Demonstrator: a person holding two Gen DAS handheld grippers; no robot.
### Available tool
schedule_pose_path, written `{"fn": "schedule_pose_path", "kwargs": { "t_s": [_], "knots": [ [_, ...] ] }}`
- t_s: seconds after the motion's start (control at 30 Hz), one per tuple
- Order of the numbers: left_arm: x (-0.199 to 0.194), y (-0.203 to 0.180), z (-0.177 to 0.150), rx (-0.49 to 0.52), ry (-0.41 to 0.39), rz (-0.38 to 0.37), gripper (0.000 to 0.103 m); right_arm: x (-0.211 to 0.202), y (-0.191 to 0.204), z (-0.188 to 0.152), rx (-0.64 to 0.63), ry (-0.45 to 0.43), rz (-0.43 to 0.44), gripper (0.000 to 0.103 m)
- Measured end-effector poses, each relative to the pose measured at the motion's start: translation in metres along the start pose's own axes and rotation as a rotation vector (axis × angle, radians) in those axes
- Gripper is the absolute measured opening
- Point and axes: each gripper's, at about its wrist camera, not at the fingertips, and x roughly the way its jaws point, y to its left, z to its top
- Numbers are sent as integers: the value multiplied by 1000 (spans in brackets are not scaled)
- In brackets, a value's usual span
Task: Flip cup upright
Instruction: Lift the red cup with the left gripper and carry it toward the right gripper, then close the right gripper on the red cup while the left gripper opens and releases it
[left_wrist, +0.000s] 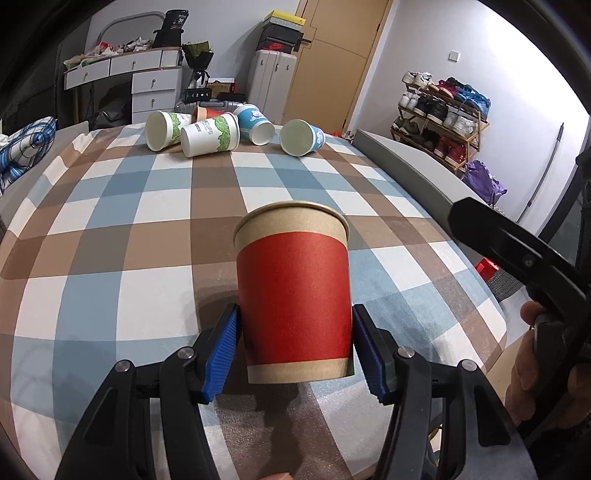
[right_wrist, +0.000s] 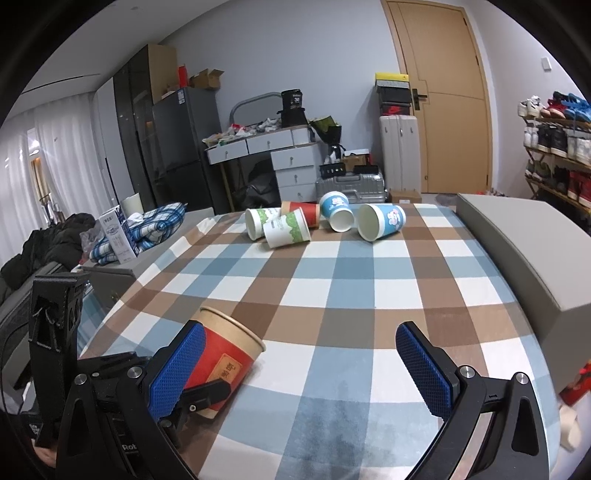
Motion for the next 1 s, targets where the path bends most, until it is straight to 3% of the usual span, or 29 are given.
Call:
{"fn": "schedule_pose_path", "kwargs": {
  "t_s": [0.57, 0.63, 0.67, 1.0],
  "knots": [
    [0, -3, -1, -5, -3, -8, 57, 2, 1, -1, -5, 5, -2, 103],
    [-2, -3, 0, -9, -6, -6, 85, 0, 0, -1, -4, 1, -3, 103],
    [-3, -2, -1, -17, -13, -5, 89, 0, -1, 0, -4, -1, -4, 103],
    [-13, 17, 14, -69, -52, 13, 92, -4, -6, 2, 18, -9, -13, 103]
  ]
}}
